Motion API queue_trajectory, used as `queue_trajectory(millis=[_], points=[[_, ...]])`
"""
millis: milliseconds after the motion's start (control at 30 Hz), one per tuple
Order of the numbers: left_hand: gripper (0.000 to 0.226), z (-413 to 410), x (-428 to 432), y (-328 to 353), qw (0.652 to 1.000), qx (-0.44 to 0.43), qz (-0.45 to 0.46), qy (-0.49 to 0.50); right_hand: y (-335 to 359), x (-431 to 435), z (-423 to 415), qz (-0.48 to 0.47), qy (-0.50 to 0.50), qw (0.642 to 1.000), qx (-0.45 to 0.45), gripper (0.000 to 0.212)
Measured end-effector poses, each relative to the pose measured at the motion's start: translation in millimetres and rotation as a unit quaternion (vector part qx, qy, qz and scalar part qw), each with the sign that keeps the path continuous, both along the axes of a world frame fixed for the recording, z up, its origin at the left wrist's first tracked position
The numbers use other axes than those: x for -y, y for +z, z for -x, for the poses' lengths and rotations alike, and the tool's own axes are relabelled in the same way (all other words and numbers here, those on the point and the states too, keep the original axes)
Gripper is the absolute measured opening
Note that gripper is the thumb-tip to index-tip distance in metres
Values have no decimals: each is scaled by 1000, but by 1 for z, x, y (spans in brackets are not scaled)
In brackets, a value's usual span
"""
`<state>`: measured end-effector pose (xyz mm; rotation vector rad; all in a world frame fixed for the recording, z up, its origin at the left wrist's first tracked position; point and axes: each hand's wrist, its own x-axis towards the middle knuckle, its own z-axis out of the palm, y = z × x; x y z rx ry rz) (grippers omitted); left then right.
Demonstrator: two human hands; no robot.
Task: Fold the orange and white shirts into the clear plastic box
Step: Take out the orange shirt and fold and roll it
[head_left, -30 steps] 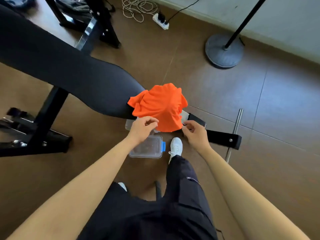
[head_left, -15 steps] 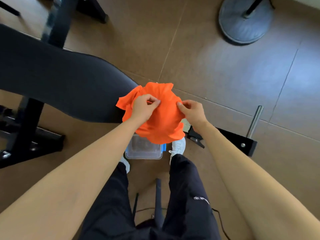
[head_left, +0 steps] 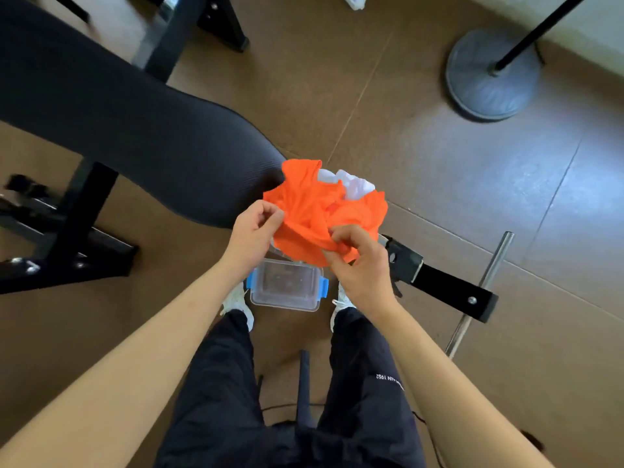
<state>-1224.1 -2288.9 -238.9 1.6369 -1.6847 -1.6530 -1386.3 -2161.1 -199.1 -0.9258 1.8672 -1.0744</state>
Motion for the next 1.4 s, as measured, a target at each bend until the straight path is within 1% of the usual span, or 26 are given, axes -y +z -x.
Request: queue_trajectory(millis=[100,167,200,233,300,367,400,467,500,533,600,667,700,800,867,933,967,1033,1067,1133,1200,1300,1400], points=[[16,-46,-25,22,997,7,-60,40,12,-18,-30,-31,63,995,66,43],[20,-70,-43,32,994,-7,-95,60,19,-30,-47,-39,107,991,66,47],[21,-78,-50,36,993,-16,-107,53,23,-36,-54,-41,128,989,61,47],[21,-85,-54,37,993,-25,-115,31,27,-42,-62,-41,146,987,58,46],[26,-96,-55,34,990,-54,-129,-33,33,-54,-78,-41,171,983,53,34],[41,-103,-55,29,978,-93,-154,-102,40,-67,-90,-41,171,983,47,20],[48,-105,-56,26,968,-110,-171,-144,43,-71,-95,-44,163,985,41,17],[54,-110,-67,22,935,-133,-233,-230,46,-81,-104,-63,144,987,36,17],[52,-113,-76,18,916,-139,-265,-267,46,-86,-107,-67,136,988,29,18],[47,-118,-84,10,902,-136,-277,-301,45,-91,-109,-66,132,989,11,19],[31,-131,-103,-10,900,-116,-243,-342,38,-100,-112,-78,132,988,-28,19],[13,-147,-119,-33,914,-84,-193,-348,24,-109,-113,-95,124,987,-46,16],[12,-156,-127,-46,919,-64,-167,-351,15,-113,-114,-105,118,986,-50,16],[37,-183,-145,-93,923,-3,-79,-377,-26,-125,-111,-127,101,985,-58,22],[34,-196,-150,-122,926,5,-87,-368,-61,-132,-104,-135,60,987,-63,30],[32,-200,-151,-146,938,19,-129,-322,-98,-135,-96,-131,11,989,-66,35],[33,-201,-152,-160,943,24,-135,-304,-118,-137,-92,-130,-10,989,-65,34],[33,-202,-150,-187,949,25,-105,-298,-159,-139,-83,-122,-51,989,-65,35],[29,-204,-149,-199,948,28,-85,-305,-179,-141,-78,-114,-76,988,-64,36],[23,-210,-147,-224,946,50,-54,-316,-219,-144,-65,-102,-122,985,-66,35],[25,-217,-147,-244,946,77,-13,-315,-252,-151,-54,-91,-157,980,-79,30],[20,-221,-158,-249,965,75,54,-246,-277,-172,-50,-82,-189,974,-90,25],[13,-215,-181,-223,989,7,72,-133,-273,-198,-62,-84,-185,974,-99,27]])
